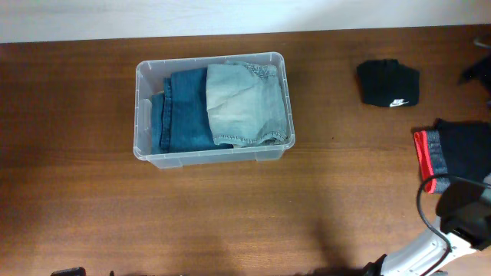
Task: Pack container
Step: 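Lift the right gripper out of the container and swing right, then move the right gripper over the black shirt with red trim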
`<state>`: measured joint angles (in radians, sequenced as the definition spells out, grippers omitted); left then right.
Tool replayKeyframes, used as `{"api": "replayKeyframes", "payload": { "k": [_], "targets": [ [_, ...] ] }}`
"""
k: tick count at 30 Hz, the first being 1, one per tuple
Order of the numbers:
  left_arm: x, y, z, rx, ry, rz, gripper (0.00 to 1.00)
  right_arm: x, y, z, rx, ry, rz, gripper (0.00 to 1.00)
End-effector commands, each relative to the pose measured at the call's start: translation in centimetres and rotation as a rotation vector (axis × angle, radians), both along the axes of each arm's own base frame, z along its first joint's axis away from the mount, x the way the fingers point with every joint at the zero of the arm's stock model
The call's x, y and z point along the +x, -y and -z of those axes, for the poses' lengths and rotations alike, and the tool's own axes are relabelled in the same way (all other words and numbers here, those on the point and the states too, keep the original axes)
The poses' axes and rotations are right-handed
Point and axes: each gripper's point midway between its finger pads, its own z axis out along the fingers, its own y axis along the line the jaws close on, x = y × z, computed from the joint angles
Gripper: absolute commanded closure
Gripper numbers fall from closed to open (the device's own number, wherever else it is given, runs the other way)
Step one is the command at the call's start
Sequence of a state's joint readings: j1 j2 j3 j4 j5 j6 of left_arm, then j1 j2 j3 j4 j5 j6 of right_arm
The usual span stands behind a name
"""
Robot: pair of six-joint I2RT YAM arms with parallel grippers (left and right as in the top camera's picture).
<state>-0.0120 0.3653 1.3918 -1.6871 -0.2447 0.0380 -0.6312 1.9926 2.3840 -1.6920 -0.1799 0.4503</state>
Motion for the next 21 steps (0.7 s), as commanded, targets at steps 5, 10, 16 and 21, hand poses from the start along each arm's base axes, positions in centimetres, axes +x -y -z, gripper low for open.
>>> {"api": "replayKeyframes", "payload": {
  "k": [5,10,16,21],
  "targets": [
    [-0.1,-0.3,0.0,0.011,0.000,-0.008,0.01,-3.2,4.5,-0.6,0.033,0.047,0.166,0.01],
    [-0.1,-0.3,0.0,0.011,0.000,-0.008,0.01,-5.3,6.8,-1.7,-0.001,0.078,0.244,0.01],
    [-0.1,-0.3,0.0,0.011,0.000,-0.008,0.00,-7.1,6.7,-7.5,-0.199,0.185,0.268,0.01],
    [-0.1,-0.3,0.0,0.011,0.000,-0.008,0.01,-9.3,4.2,-14.9,-0.440,0.322,0.266,0.01]
  ]
}}
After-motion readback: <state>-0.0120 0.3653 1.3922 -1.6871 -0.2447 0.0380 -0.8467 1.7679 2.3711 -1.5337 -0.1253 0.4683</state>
